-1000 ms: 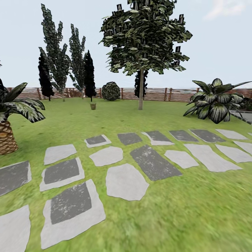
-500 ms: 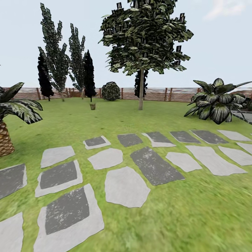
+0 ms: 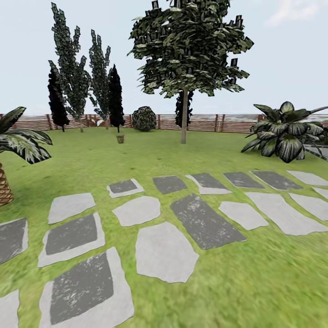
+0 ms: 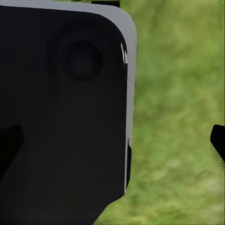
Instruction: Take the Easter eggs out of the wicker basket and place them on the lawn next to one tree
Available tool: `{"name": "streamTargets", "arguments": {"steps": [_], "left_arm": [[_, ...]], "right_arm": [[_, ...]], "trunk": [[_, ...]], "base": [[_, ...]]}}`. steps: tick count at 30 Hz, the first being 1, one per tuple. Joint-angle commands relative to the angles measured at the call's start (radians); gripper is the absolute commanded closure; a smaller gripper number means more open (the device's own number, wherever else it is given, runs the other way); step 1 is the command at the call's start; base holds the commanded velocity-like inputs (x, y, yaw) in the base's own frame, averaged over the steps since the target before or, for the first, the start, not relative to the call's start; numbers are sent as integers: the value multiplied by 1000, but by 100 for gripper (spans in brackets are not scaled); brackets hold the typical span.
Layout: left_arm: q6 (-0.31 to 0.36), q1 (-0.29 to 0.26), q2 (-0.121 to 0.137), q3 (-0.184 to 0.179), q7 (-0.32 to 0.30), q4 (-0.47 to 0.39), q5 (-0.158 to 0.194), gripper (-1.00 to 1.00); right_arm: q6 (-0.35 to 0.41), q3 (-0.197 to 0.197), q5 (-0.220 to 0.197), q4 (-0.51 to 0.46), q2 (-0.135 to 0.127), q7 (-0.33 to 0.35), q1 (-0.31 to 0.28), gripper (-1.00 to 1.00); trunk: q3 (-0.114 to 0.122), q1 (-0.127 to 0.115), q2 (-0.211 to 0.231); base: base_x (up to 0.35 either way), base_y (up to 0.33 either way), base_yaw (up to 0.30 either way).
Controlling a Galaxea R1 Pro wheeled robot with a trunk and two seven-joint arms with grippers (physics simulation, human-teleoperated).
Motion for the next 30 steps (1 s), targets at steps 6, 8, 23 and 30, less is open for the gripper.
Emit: {"name": "streamTargets", "arguments": {"steps": [6, 8, 23, 30], "left_arm": [[0, 1, 0, 1, -1, -2, 0, -100], [0, 1, 0, 1, -1, -2, 0, -100], [0, 1, 0, 1, -1, -2, 0, -100], [0, 1, 0, 1, -1, -2, 0, -100]], "right_arm": [[1, 0, 0, 2, 0, 3, -1, -100], [1, 0, 0, 2, 0, 3, -1, -100], [1, 0, 0, 2, 0, 3, -1, -100], [1, 0, 0, 2, 0, 3, -1, -100]], "trunk": [[-1, 1, 0], [-1, 1, 0], [-1, 1, 0], [-1, 1, 0]], "base": [[338, 3, 0], [339, 0, 0], [339, 0, 0], [339, 0, 0]]}}
